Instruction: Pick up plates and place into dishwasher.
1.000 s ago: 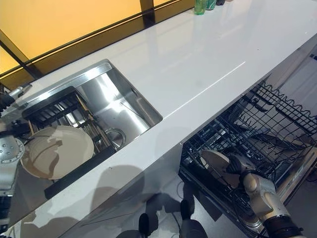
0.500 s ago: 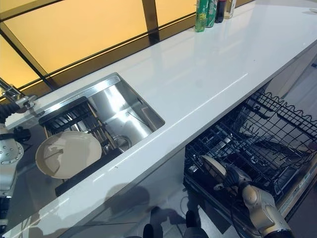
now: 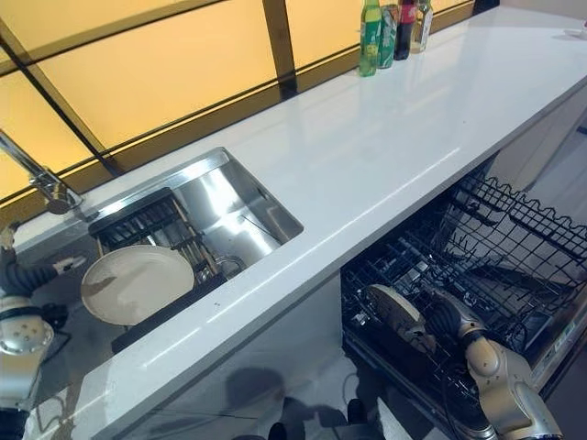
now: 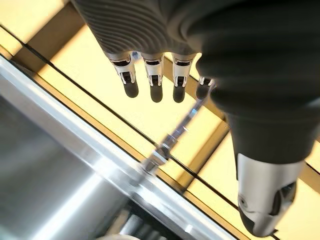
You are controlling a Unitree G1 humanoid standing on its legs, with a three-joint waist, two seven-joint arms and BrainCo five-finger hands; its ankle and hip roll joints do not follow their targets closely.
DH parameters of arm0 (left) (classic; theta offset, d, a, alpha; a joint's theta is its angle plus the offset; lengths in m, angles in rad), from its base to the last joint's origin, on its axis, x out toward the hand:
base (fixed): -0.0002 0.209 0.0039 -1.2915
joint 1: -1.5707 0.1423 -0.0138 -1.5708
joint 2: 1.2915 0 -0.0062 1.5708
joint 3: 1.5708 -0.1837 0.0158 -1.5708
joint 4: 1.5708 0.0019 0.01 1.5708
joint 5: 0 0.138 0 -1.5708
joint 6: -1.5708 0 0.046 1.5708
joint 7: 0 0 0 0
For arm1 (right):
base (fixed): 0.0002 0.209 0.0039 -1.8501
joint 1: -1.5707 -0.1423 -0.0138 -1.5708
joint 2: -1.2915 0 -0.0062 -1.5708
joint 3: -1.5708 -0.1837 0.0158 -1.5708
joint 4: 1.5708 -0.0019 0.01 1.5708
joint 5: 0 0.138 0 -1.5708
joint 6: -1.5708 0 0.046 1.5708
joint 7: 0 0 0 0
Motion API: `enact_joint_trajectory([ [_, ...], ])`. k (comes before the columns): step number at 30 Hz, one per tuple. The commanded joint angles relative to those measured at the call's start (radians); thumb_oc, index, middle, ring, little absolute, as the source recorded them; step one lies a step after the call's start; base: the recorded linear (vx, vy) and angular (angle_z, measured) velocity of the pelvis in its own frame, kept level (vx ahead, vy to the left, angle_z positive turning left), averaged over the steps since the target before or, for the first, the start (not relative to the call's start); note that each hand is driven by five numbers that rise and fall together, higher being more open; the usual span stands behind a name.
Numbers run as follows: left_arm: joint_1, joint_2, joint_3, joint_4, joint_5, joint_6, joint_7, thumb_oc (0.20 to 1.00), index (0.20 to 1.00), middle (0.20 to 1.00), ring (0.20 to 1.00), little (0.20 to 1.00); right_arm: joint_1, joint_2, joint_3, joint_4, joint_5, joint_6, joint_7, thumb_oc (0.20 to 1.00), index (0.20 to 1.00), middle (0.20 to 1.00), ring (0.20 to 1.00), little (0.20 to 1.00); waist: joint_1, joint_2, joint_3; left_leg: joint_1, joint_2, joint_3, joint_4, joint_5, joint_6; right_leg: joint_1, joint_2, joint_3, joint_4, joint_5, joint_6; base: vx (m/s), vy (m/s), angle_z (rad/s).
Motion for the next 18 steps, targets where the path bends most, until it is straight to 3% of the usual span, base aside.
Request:
enact_joint_trajectory([
  [1, 0.038, 0.131, 0.098, 0.015, 0.117, 0.027, 0.105, 1.000, 1.000, 1.000, 1.000, 1.000, -0.002, -0.046, -0.037, -0.066, 0.048, -0.052, -0.020, 1.000, 1.000, 1.000, 1.000, 1.000, -0.003, -0.091, -0.070, -0.059, -0.050, -0.018, 0.017, 0.090, 0.015, 0.050, -0.012, 0.040, 0.033, -0.078, 0.013, -0.06, 0.091, -0.09],
  [11, 0.102, 0.143, 0.179, -0.012, 0.155, 0.029, 0.158, 1.000, 1.000, 1.000, 1.000, 1.000, 0.011, -0.063, -0.062, -0.098, 0.025, -0.035, 0.017, 1.000, 1.000, 1.000, 1.000, 1.000, 0.006, -0.080, -0.105, -0.019, -0.056, -0.021, -0.048, 0.093, 0.018, 0.064, -0.029, 0.026, 0.009, -0.074, 0.024, 0.00, 0.077, 0.02],
  [18, 0.132, 0.190, 0.166, -0.043, 0.310, -0.060, 0.088, 1.000, 1.000, 1.000, 1.000, 1.000, 0.002, -0.063, -0.056, -0.100, 0.043, -0.017, 0.022, 1.000, 1.000, 1.000, 1.000, 1.000, 0.011, -0.071, -0.114, -0.005, -0.061, -0.019, -0.071, 0.091, 0.027, 0.063, -0.039, 0.019, 0.006, -0.068, 0.037, 0.01, 0.046, 0.09],
])
